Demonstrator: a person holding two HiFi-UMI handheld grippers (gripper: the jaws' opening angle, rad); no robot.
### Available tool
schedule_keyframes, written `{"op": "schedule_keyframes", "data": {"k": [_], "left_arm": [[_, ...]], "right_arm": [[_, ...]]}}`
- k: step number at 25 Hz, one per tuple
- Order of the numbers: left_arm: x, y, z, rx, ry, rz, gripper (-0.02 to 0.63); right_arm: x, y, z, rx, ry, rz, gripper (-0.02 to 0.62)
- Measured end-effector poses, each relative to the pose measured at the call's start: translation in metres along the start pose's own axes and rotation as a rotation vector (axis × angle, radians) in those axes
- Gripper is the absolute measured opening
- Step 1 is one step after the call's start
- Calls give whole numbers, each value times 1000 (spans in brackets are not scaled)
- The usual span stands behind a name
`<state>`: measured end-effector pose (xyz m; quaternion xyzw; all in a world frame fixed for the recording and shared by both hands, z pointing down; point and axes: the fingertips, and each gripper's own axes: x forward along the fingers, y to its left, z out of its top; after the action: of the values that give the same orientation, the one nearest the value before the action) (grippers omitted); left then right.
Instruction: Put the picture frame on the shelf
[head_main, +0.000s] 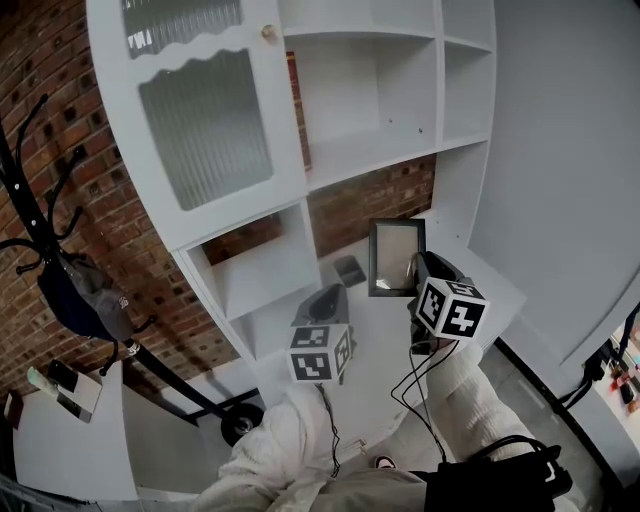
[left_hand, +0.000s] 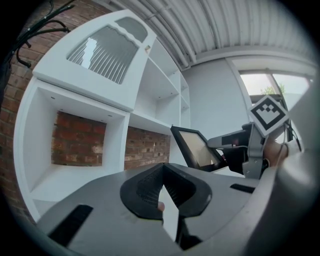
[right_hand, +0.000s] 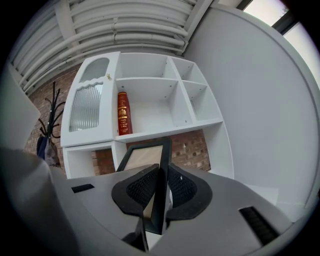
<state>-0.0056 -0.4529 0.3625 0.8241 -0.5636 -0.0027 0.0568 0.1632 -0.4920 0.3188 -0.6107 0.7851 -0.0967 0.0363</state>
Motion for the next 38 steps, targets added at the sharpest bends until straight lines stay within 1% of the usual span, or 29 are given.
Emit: {"op": "schedule_keyframes", "data": {"k": [5, 11, 14, 22, 27, 31, 34, 38], "left_arm": [[15, 5, 30, 30, -31, 5, 8], [47, 4, 79, 52, -104, 12, 8], [62, 5, 98, 58, -128, 28, 8], [103, 2, 137, 76, -167, 76, 8], [122, 8, 155, 99, -175, 122, 8], [135, 17, 173, 103, -172, 168, 8], [147, 27, 181, 76, -151, 196, 8], [156, 35, 181, 31, -129, 204, 8]], "right_arm": [[19, 3, 32, 12, -33, 21, 69], [53, 3, 81, 35, -77, 60, 69], [73, 0, 101, 54, -77, 81, 69], [123, -6, 137, 73, -77, 134, 69], [155, -2, 161, 55, -73, 166, 69], [180, 0, 177, 41, -50, 171, 69], [202, 2, 179, 54, -5, 169, 69], [223, 7, 176, 44, 35, 157, 69]]}}
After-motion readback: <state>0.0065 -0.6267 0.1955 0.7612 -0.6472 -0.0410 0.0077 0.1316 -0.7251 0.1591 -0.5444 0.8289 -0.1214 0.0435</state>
